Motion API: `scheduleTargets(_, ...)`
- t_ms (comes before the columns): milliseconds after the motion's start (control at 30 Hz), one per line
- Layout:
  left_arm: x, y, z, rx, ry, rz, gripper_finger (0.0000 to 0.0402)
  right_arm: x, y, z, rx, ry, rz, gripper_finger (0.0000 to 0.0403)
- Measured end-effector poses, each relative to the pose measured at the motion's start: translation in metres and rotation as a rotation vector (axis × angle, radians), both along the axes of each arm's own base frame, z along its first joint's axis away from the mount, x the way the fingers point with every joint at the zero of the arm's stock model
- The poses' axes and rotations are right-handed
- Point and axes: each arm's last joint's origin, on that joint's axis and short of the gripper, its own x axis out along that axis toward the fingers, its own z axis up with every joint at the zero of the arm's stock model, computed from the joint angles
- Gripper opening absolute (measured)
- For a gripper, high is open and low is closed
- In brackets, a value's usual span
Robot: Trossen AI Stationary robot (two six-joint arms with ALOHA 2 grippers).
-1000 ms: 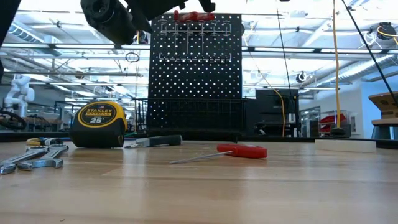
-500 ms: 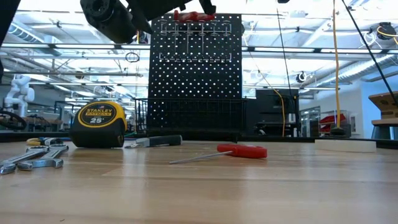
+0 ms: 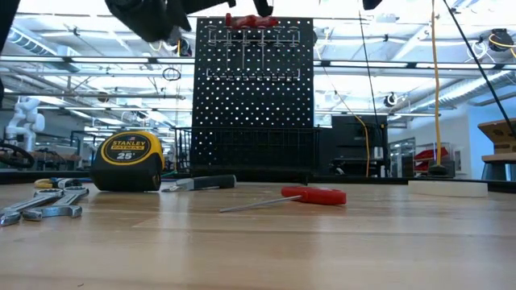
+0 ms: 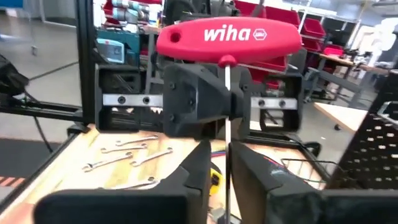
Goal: Hang tools onto peg board
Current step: Hang the top allen wrench on the peg board
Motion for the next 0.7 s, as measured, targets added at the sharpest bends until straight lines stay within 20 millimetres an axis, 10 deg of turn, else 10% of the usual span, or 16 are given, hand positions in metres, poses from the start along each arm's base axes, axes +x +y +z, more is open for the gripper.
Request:
scheduleTargets(267, -0.019, 0.016, 0.052, 0.016, 0.143, 0.259, 0.0001, -0.043, -0.018, 0.003, -0.019, 0.161, -0.171, 0.0099)
scheduleTargets(700, -0.008, 0.111, 0.175, -0.008, 0.288, 0.566, 0.0, -0.053, -0.03, -0.045, -0.001, 0.142, -0.255, 0.0094)
